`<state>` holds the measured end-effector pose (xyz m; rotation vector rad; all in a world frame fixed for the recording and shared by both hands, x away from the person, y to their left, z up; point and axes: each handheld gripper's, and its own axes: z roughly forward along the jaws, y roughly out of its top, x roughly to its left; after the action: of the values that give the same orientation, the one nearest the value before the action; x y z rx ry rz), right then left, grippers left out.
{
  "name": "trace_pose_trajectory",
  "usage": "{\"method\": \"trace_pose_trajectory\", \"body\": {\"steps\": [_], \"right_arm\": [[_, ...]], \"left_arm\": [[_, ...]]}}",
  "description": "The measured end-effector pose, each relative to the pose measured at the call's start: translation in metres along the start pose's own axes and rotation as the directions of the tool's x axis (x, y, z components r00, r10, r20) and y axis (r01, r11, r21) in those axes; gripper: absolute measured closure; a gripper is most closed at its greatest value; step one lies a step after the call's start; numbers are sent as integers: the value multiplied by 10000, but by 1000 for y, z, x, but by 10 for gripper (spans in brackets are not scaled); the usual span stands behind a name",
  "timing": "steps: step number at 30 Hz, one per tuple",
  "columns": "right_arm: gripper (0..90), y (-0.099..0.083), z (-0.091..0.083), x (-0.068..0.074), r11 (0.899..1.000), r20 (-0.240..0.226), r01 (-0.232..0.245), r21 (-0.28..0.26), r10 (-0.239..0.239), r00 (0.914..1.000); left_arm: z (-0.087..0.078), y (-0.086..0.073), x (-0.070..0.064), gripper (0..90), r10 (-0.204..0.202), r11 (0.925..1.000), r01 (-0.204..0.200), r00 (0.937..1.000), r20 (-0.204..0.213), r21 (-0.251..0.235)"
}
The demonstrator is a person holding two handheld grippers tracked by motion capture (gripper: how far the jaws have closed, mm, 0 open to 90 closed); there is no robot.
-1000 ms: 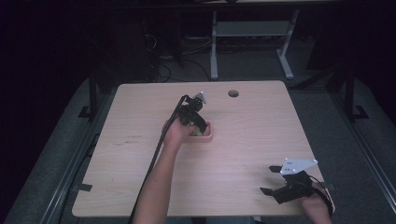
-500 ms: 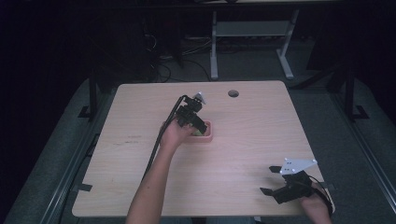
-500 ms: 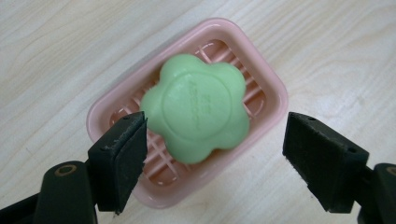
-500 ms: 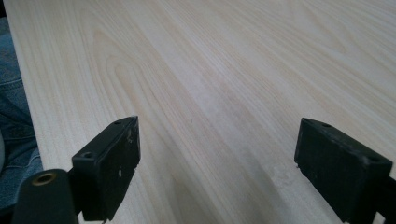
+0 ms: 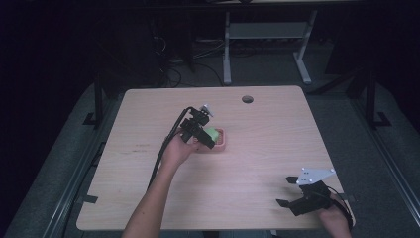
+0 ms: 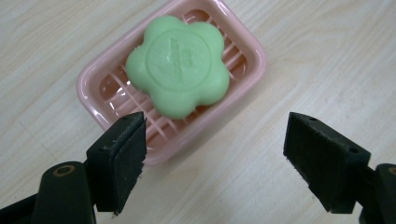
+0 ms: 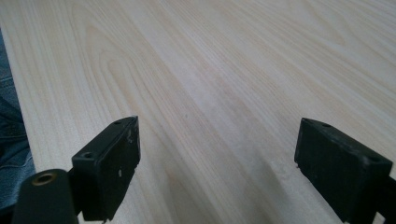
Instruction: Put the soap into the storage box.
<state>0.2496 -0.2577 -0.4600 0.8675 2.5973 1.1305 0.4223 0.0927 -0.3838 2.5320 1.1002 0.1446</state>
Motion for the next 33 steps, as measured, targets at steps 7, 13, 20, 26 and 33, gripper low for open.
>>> {"method": "trace_pose_trajectory", "body": {"steps": [7, 13, 20, 26, 33], "right_arm": [[138, -1, 1, 0, 10000, 21, -11, 62, 11, 10000], [138, -1, 1, 0, 9999, 34, 7, 103, -7, 10000], [138, -2, 1, -2, 10000, 75, 25, 78, -26, 10000], [138, -2, 1, -2, 9999, 91, -80, 129, 79, 9999], [138, -3, 2, -3, 9998, 127, -110, 158, 108, 9999]], "left_arm": [[-7, -13, -5, 215, 200, 9997, -200, 9998, 7, -123], [-14, -26, -5, 214, 232, 9996, -230, 9997, 70, -164], [-15, -39, -4, 215, 235, 9995, -232, 9996, 130, -225], [-16, -50, -4, 215, 285, 9993, -280, 9994, 183, -236], [-21, -65, -3, 215, 326, 9991, -321, 9993, 178, -276]]}}
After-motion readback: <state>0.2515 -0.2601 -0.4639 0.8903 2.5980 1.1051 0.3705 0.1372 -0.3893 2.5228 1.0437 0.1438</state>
